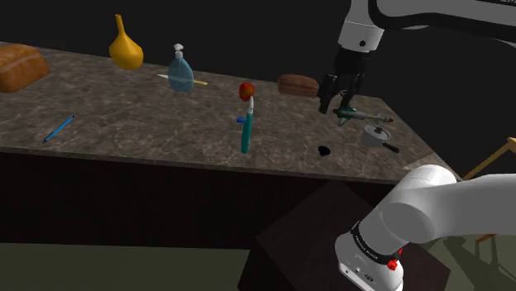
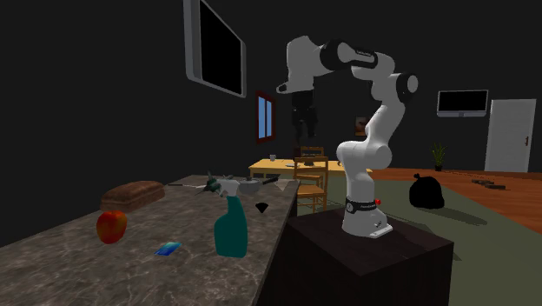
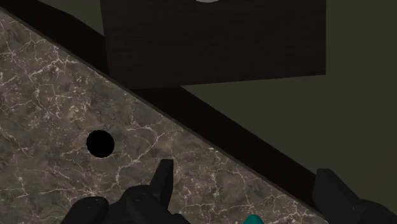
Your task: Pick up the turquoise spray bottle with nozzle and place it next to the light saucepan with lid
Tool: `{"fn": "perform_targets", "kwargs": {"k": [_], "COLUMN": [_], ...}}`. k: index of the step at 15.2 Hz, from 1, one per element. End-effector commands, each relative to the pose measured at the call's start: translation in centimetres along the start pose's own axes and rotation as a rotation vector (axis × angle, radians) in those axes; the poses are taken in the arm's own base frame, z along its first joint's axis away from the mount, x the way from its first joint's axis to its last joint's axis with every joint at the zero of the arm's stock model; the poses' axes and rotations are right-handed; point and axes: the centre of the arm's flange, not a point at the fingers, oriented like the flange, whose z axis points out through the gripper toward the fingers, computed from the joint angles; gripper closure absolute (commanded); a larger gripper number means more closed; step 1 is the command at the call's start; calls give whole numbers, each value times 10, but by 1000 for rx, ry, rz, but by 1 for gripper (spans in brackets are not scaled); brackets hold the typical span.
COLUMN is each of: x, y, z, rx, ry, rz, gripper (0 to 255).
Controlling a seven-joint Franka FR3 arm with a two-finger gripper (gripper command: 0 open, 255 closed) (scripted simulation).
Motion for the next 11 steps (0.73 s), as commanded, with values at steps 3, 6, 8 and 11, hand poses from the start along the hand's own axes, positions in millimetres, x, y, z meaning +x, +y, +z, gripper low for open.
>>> {"fn": "perform_targets", "kwargs": {"k": [3,6,8,11], "x": [20,50,71,103], "y": [-12,-29,-40,-55], "z": [10,24,33,46], "rx": [-8,-19,-26,-38], "ry": [15,36,51,73], "rz": [20,49,69,99], "gripper": [0,0,0,0]}}
